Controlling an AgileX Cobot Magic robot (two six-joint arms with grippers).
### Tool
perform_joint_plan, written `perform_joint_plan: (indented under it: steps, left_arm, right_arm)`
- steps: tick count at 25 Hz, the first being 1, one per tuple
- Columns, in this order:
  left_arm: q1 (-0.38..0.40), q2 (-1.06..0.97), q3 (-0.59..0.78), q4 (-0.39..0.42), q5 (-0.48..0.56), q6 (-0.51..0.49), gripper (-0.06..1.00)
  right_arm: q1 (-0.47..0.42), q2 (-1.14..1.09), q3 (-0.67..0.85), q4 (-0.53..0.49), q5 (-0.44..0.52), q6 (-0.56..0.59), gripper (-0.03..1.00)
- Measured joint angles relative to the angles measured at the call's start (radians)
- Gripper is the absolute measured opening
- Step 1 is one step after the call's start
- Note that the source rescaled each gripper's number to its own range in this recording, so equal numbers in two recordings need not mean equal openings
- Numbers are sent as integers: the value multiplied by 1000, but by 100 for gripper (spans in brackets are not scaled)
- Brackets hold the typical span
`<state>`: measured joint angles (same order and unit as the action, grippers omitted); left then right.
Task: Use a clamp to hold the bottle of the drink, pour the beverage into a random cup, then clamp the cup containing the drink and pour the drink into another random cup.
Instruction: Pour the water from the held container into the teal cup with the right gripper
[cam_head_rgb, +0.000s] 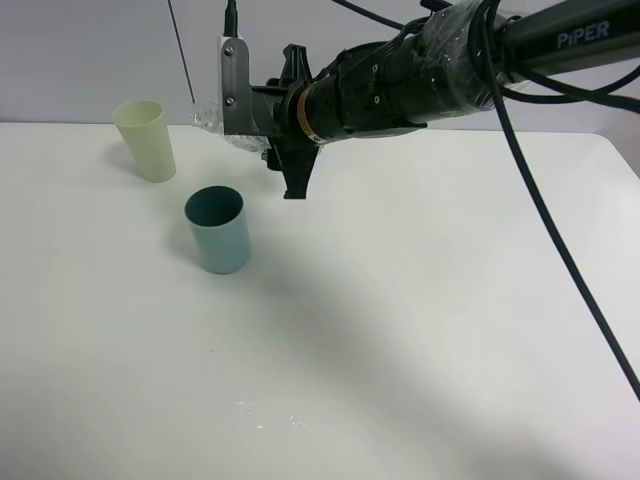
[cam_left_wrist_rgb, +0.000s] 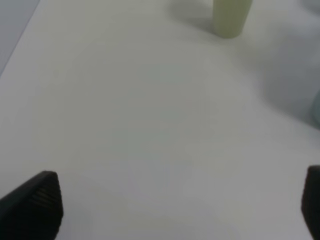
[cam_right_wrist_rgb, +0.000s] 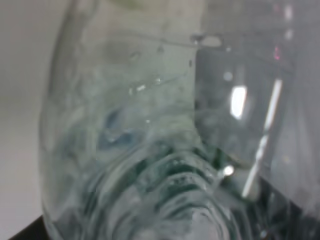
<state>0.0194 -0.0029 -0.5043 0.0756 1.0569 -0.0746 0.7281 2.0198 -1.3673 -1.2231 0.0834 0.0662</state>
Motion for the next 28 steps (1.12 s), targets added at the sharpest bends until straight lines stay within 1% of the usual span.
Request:
perform_joint_plan:
  steps: [9,14,28]
  left_arm:
    - [0,0,0,0,0,0,89]
    - [0,0,0,0,0,0,89]
    - [0,0,0,0,0,0,89]
  right_arm:
    - [0,0,0,-41,44,-15,0]
    - [0,0,0,-62,76,-92,0]
    - [0,0,0,-70,81,-228,0]
